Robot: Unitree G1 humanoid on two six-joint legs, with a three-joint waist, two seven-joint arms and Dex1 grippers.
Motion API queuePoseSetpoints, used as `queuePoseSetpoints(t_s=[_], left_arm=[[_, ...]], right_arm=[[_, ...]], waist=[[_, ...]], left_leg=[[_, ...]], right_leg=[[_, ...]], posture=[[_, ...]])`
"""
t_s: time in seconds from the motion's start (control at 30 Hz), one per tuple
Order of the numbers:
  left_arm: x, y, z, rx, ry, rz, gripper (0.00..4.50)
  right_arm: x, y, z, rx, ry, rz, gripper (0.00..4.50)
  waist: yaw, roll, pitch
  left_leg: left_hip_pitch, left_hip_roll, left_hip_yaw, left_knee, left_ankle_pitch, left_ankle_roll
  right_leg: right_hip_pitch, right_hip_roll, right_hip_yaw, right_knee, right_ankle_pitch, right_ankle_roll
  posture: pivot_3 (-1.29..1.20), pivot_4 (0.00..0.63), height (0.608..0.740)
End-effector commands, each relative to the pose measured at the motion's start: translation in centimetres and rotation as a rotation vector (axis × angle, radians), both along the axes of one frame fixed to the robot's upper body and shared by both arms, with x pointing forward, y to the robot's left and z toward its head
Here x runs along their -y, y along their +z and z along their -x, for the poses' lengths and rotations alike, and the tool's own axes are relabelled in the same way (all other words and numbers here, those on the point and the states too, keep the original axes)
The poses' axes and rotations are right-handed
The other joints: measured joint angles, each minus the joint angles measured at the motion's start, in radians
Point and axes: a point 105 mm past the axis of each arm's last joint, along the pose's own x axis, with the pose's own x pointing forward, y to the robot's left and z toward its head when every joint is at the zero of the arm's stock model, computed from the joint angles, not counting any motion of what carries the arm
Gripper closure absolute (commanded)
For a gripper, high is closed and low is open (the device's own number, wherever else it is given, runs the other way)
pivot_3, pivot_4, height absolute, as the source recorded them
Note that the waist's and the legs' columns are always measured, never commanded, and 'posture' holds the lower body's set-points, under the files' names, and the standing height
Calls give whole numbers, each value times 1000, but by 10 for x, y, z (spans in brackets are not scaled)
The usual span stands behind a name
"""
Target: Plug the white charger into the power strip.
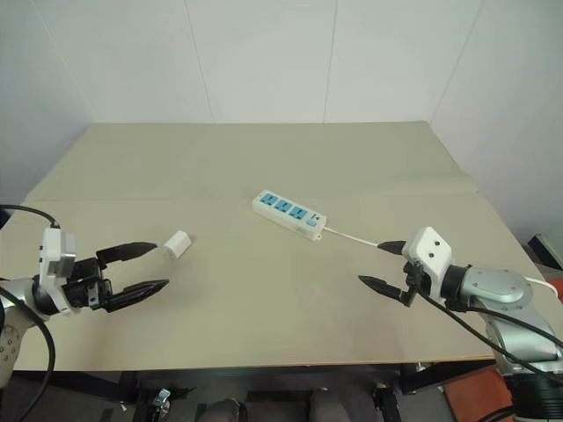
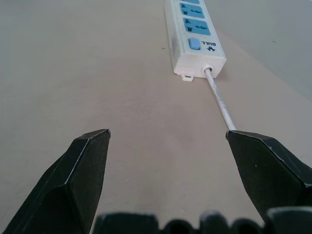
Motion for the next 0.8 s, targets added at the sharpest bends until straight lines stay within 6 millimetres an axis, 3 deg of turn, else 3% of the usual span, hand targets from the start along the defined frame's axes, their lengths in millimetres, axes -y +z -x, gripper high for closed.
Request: queuePoseSetpoints(t_s=[0.03,0.47,0.8], left_arm=[[1,7,0,41,-11,-8,0],[4,6,0,42,-13,-3,0],[19,7,-6,62,-36,34,0]], right_arm=[[-2,12,0,49,5,-15,40],[-3,11,0,42,13,-13,40],[-6,12,-25,38,57,8,40]], waist=[[0,0,0],[0,0,0],[-1,0,0]], left_leg=[[0,0,0,0,0,0],[0,0,0,0,0,0],[1,0,0,0,0,0]], right_leg=[[0,0,0,0,0,0],[0,0,0,0,0,0],[0,0,0,0,0,0]], posture=[[0,150,740],[0,150,740],[0,150,740]])
